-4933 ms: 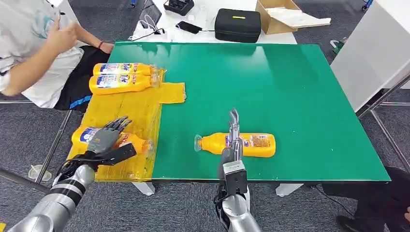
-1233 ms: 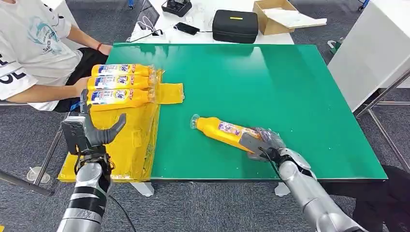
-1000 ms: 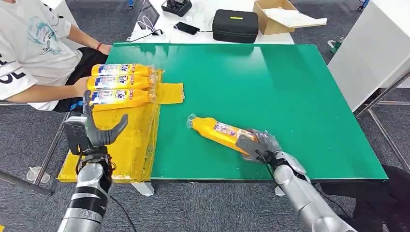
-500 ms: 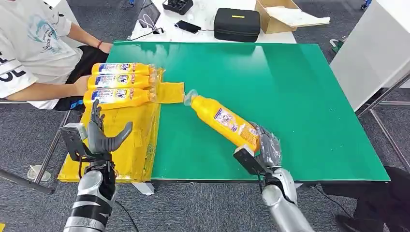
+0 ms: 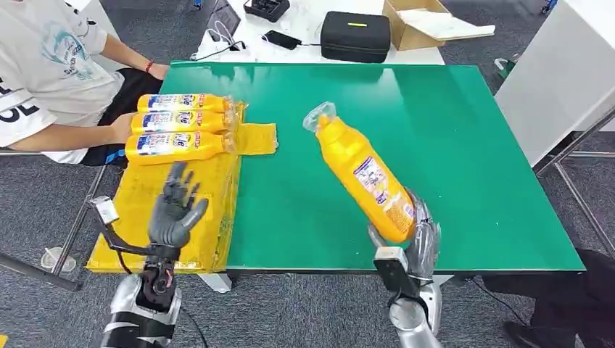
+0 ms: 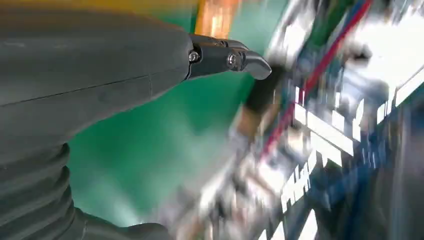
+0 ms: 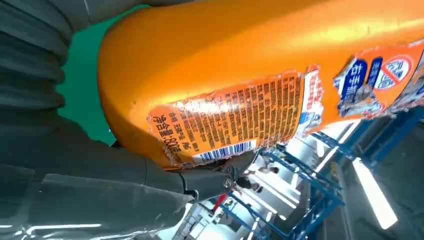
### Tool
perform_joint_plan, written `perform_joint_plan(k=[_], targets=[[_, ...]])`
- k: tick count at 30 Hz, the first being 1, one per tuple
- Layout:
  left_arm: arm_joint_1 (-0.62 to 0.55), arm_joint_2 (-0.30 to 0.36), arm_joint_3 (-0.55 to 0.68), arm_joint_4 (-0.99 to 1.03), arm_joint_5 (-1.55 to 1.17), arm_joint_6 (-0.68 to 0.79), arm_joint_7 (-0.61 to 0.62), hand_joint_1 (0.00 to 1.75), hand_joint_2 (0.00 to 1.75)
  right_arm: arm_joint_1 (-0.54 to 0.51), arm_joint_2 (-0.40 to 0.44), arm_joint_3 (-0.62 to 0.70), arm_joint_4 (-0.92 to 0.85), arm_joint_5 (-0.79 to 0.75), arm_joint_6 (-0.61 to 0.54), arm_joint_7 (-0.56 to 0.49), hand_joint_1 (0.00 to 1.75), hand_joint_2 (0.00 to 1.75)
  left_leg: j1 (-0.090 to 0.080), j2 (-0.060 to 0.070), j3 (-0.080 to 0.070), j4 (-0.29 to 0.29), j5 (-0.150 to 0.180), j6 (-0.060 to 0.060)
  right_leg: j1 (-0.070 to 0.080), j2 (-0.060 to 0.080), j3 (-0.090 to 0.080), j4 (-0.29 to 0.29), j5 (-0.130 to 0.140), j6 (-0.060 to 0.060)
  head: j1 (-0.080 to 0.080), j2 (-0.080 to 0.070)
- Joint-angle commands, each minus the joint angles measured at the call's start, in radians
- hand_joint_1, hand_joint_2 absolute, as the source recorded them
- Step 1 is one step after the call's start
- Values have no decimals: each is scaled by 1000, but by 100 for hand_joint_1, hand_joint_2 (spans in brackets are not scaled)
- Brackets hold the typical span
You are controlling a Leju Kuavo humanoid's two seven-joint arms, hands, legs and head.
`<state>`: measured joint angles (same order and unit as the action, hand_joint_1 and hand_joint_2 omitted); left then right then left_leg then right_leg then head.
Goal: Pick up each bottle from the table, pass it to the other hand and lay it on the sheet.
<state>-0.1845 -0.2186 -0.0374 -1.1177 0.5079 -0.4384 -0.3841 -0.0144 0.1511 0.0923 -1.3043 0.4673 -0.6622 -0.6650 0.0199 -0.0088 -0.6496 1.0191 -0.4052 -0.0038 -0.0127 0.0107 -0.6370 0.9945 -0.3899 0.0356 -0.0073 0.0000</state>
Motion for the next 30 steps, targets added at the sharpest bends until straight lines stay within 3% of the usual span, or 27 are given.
perform_joint_plan(k=[1, 5, 12, 26, 30], targets=[[-7, 71, -122, 56, 100, -132, 46, 0, 175, -17, 31, 1, 85, 10, 8, -33, 175, 175, 0, 2, 6, -1, -2, 1, 0, 0, 6, -1, -1, -2, 0, 0], [-31, 75, -196, 87, 130, -181, 66, 0, 175, -40, 26, 122, 161, 25, -29, -33, 175, 175, 0, 1, 4, -1, -1, 1, 0, -1, 4, -1, -1, -1, 0, 0], [-77, 79, -271, 148, 135, -186, 62, 0, 175, -61, 47, 200, 220, 74, -36, -33, 175, 175, 0, 2, 5, -1, -1, 1, 1, 0, 5, -1, -1, -2, 0, 0], [-142, 69, -342, 262, 136, -167, 80, 0, 175, -98, 106, 237, 295, 203, -36, -33, 175, 175, 0, 1, 5, -1, -1, 1, 0, -1, 5, -1, -2, -2, 0, 0], [-150, 58, -343, 270, 190, -184, 87, 0, 175, -122, 119, 270, 388, 215, -36, -33, 175, 175, 0, 2, 7, -1, -1, 1, 1, 0, 6, -1, -1, -2, 0, 0]])
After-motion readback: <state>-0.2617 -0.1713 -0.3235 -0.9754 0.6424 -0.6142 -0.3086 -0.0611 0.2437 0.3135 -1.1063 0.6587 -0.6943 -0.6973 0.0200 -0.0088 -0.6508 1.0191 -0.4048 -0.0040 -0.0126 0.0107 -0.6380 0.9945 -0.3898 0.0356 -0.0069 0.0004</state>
